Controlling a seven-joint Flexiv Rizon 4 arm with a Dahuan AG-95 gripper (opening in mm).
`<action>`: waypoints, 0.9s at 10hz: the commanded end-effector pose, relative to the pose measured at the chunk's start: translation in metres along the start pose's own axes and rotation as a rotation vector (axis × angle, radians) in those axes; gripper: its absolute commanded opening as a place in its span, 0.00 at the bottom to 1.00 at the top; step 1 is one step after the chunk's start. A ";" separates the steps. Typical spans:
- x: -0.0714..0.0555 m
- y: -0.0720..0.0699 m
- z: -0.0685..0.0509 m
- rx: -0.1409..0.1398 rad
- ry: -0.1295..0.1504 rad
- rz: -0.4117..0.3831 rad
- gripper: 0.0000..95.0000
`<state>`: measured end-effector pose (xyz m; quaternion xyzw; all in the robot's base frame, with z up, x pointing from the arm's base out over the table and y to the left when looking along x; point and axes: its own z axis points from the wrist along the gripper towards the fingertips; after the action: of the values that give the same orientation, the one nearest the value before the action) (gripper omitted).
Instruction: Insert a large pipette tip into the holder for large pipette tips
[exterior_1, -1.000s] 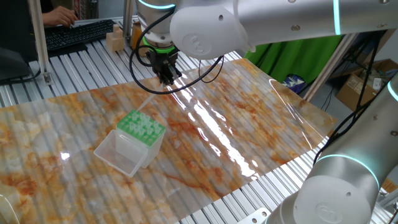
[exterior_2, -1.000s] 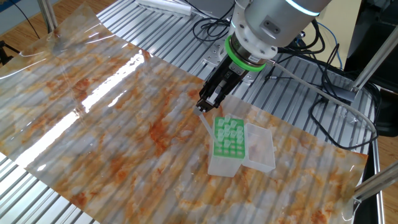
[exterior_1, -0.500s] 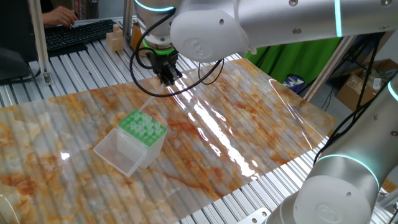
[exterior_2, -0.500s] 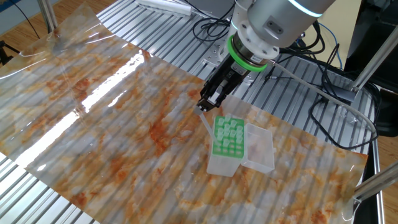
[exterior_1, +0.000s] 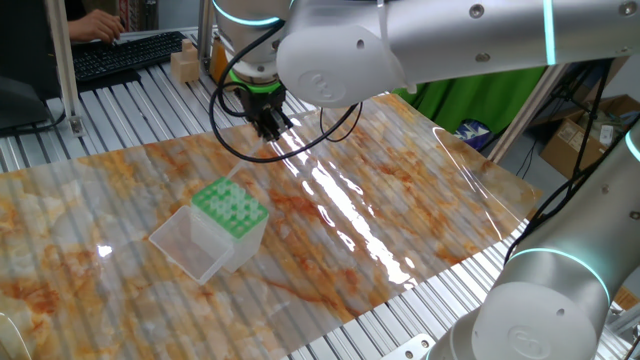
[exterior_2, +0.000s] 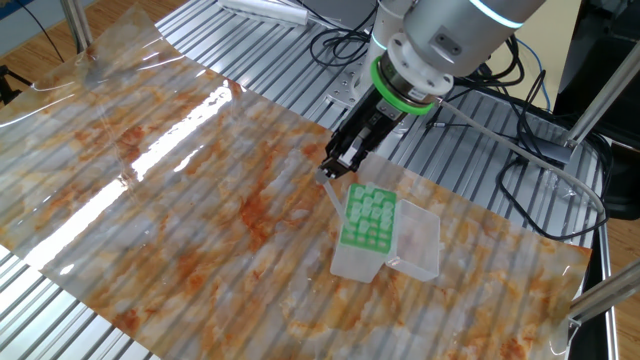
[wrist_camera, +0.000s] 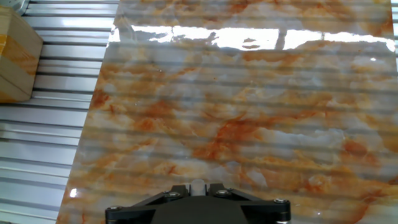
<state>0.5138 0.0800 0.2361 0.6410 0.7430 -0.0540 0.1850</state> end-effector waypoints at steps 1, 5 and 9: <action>0.001 0.000 0.001 -0.004 -0.003 0.001 0.00; 0.001 -0.001 0.000 -0.001 0.012 0.006 0.00; 0.001 -0.001 0.000 0.001 0.027 0.010 0.00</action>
<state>0.5125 0.0808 0.2360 0.6451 0.7422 -0.0452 0.1761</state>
